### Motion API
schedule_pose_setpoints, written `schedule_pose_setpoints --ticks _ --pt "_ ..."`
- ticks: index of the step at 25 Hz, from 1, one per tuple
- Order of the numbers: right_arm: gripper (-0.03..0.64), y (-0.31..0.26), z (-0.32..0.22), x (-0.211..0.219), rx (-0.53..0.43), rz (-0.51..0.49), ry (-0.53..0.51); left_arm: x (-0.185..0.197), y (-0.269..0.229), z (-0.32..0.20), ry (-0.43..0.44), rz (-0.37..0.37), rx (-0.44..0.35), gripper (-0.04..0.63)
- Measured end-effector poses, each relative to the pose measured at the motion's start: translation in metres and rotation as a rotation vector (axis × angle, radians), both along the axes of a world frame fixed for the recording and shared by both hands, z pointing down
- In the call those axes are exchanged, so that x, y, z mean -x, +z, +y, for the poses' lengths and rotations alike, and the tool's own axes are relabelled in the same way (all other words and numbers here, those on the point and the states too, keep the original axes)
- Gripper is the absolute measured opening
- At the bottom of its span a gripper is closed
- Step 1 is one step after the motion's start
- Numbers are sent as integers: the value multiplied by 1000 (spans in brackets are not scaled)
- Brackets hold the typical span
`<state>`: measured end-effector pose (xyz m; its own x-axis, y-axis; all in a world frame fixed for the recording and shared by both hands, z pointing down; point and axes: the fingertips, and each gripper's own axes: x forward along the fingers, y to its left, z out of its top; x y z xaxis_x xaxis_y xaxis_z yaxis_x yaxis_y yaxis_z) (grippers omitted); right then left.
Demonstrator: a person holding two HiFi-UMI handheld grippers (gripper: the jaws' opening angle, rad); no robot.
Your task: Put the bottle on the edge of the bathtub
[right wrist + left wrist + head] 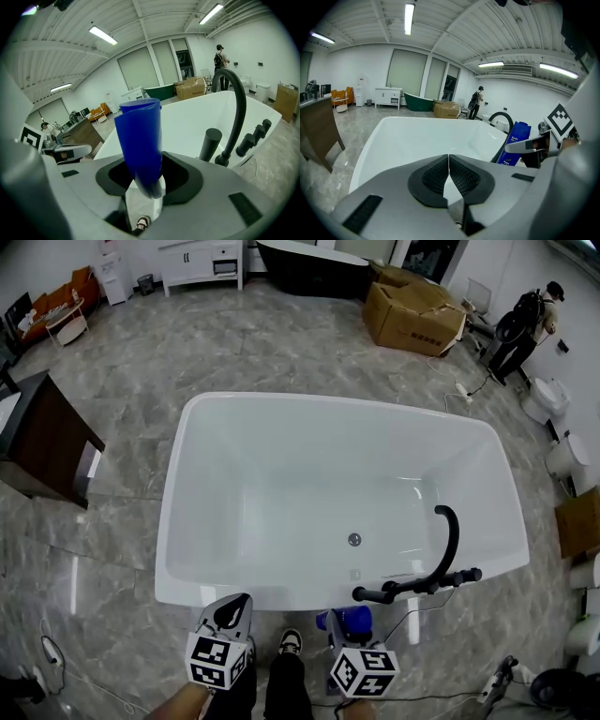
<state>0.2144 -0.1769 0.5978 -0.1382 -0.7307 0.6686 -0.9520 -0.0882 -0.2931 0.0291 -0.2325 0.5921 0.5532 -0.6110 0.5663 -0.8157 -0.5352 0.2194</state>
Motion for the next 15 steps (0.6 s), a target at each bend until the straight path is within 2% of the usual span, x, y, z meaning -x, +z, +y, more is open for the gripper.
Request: schedule_pose_setpoints --ticks 6,15 --pt "172 22 -1 3 32 12 -24 8 24 2 -30 -9 44 20" --pt "173 40 -22 1 17 53 -23 25 41 0 -63 -8 63 20"
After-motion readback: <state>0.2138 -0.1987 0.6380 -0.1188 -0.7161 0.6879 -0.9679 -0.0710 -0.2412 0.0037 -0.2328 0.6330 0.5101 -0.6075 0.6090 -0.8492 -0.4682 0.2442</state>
